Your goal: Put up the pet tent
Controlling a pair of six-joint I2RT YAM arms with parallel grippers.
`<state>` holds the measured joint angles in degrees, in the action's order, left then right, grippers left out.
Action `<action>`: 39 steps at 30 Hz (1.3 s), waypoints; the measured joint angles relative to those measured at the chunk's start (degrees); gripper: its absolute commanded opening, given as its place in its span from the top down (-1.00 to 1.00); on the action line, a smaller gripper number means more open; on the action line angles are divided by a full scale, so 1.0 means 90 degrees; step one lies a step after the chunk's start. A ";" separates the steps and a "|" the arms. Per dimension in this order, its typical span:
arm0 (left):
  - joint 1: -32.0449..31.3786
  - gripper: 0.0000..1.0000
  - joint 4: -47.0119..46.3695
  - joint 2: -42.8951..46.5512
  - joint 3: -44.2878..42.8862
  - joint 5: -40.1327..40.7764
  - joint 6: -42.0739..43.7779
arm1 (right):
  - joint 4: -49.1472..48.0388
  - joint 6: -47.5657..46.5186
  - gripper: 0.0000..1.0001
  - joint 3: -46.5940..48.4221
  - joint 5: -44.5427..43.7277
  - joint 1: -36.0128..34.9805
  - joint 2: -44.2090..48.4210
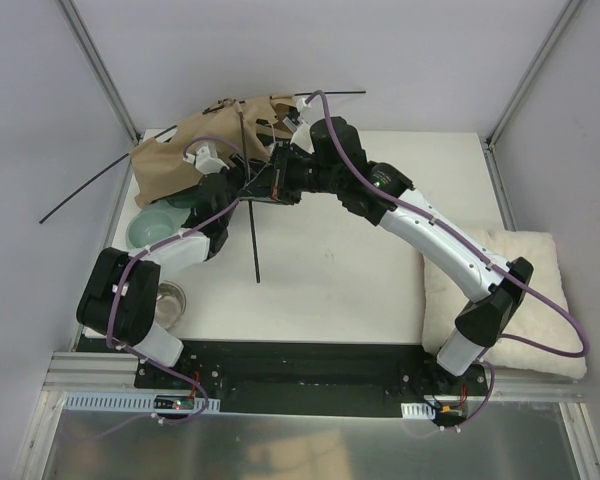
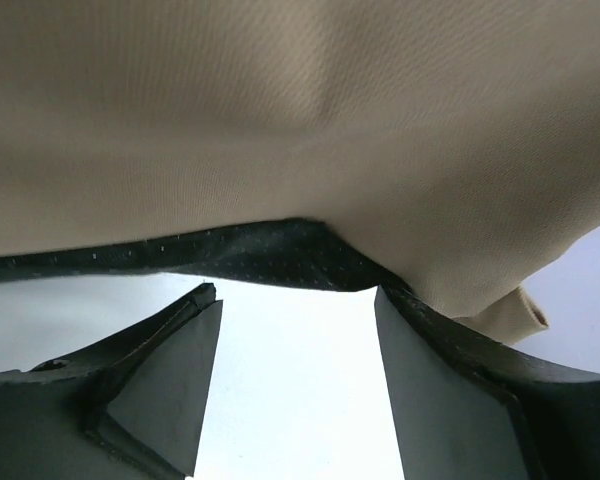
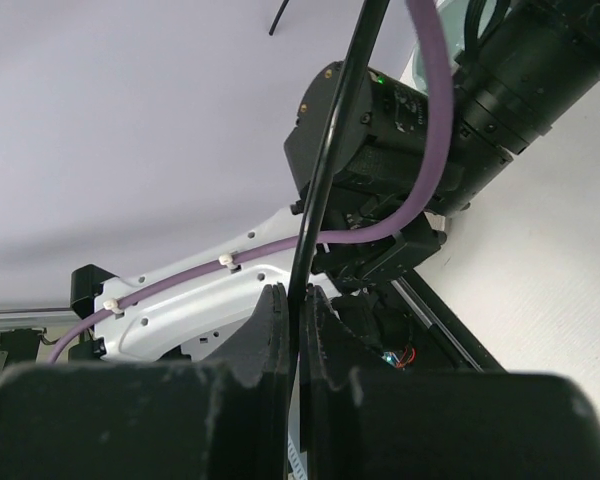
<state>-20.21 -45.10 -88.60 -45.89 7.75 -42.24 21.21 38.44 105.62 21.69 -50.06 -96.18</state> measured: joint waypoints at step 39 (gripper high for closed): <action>0.0092 -0.53 -0.0194 0.0056 -0.0695 -0.0578 -0.0075 | -0.0146 0.0498 1.00 0.0015 0.0143 0.0066 0.0000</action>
<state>-19.38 -46.85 -88.09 -52.14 2.55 -42.92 19.90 42.92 105.75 22.98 -49.47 -96.18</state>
